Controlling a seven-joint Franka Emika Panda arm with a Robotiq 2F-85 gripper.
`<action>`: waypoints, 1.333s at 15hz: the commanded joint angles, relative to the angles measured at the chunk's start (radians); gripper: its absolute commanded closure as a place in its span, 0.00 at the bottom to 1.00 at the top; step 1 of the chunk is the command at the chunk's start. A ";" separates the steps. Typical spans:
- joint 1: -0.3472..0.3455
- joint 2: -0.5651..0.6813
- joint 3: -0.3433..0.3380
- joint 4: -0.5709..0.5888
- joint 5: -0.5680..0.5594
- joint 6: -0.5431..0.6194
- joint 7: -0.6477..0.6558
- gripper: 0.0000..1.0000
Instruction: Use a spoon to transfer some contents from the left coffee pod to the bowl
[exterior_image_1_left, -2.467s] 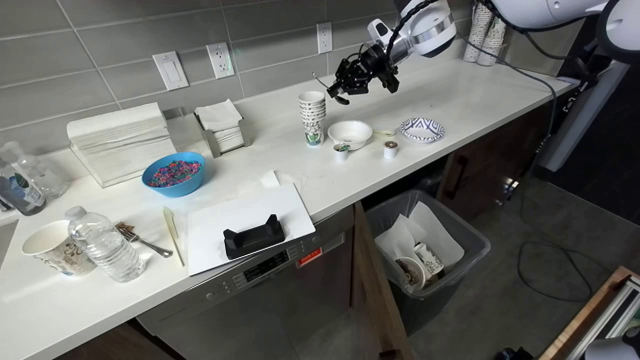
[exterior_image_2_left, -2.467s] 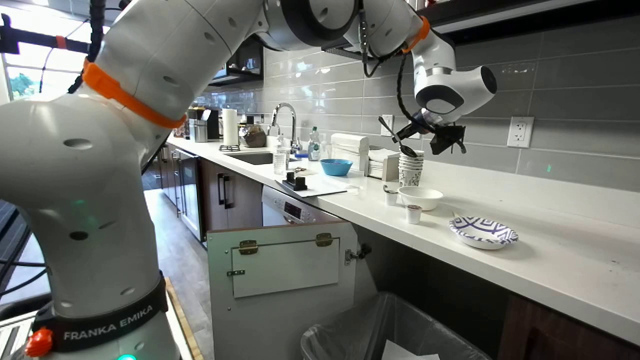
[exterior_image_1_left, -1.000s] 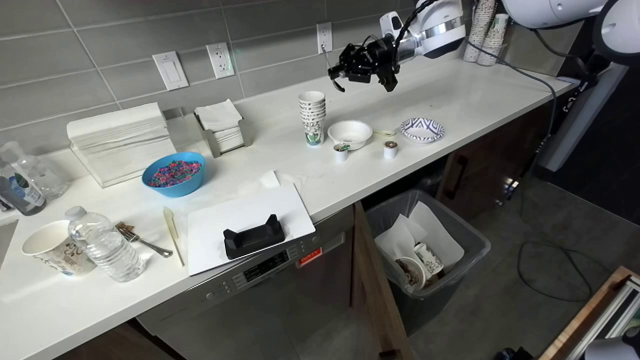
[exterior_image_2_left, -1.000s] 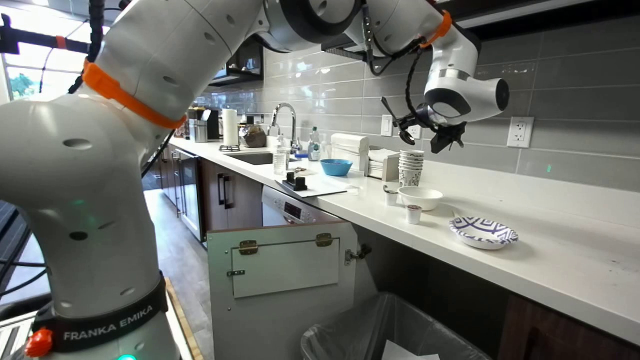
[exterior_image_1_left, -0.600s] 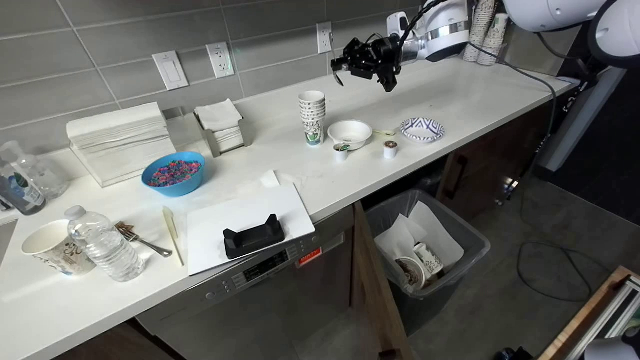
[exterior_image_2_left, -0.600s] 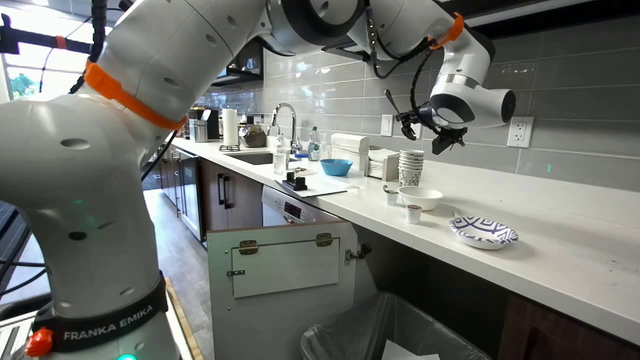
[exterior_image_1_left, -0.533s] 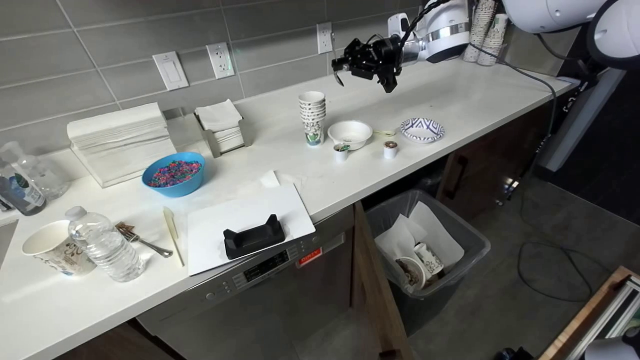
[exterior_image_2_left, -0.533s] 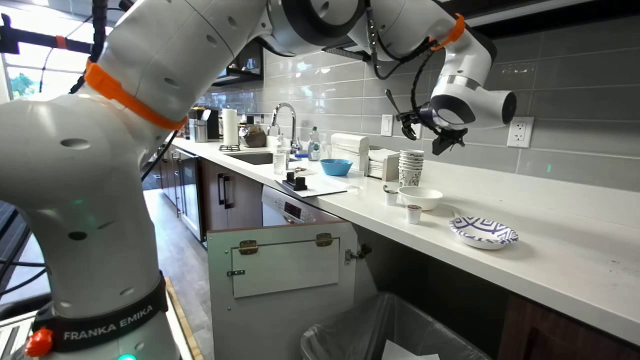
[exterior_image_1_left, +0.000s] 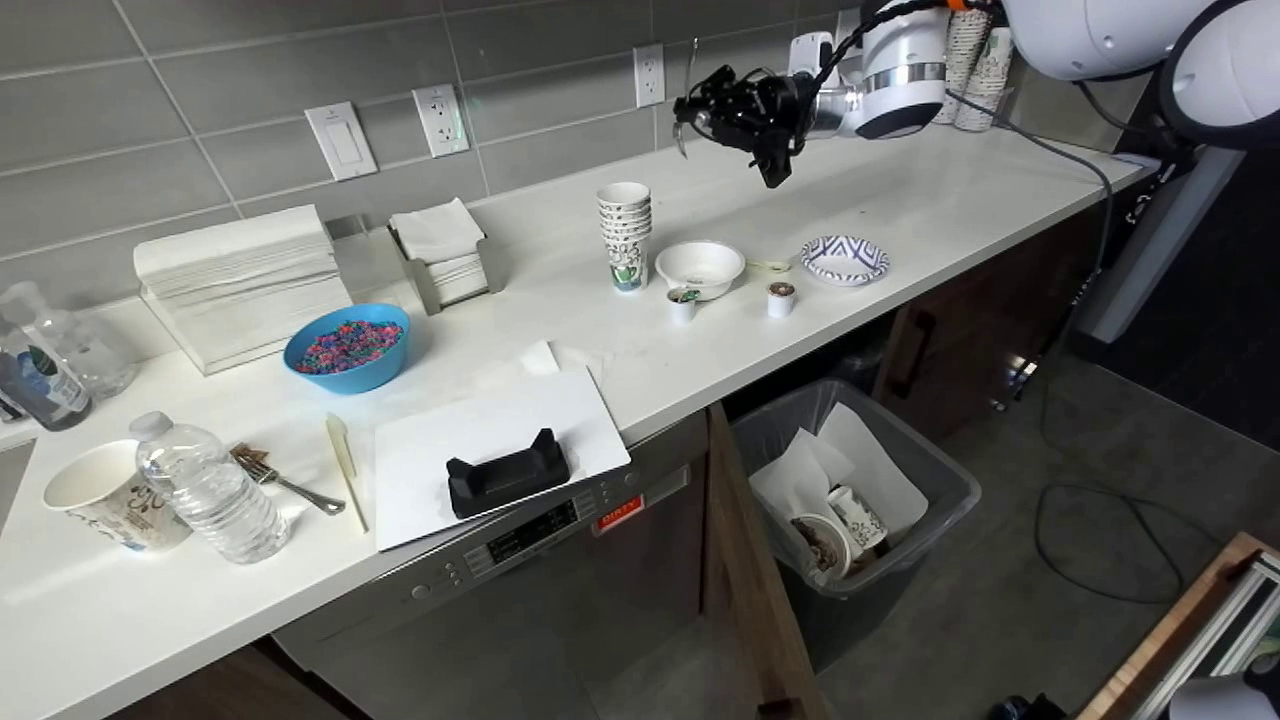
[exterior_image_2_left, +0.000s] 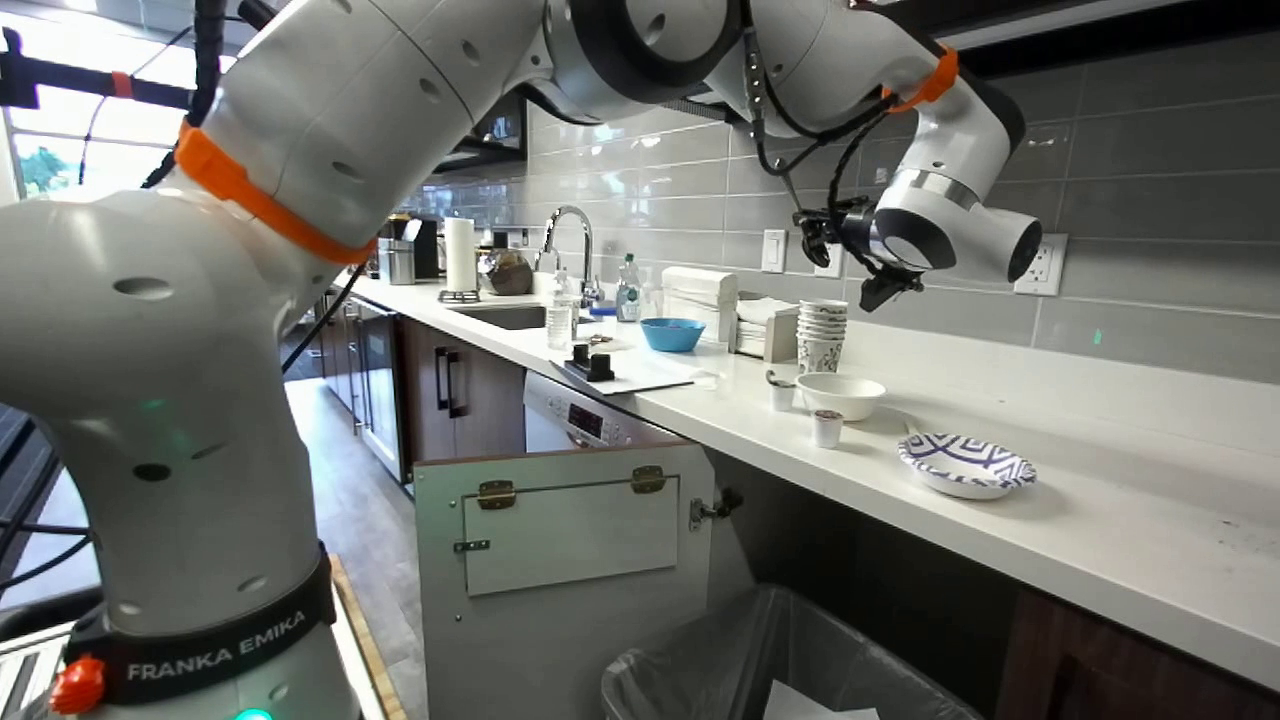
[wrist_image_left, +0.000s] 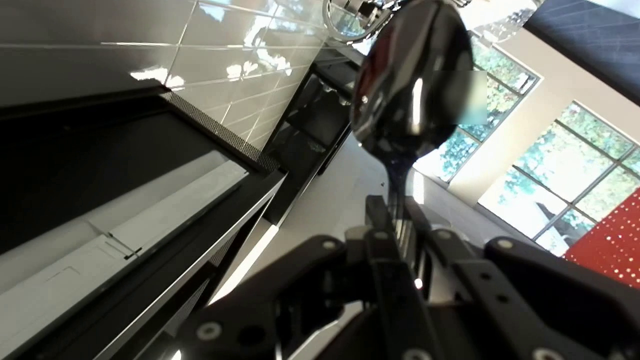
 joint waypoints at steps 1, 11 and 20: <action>-0.006 0.027 -0.019 0.012 0.068 -0.091 -0.037 0.98; 0.013 0.034 -0.051 0.011 0.103 -0.139 -0.031 0.98; 0.139 -0.079 -0.150 -0.051 -0.040 0.185 0.064 0.98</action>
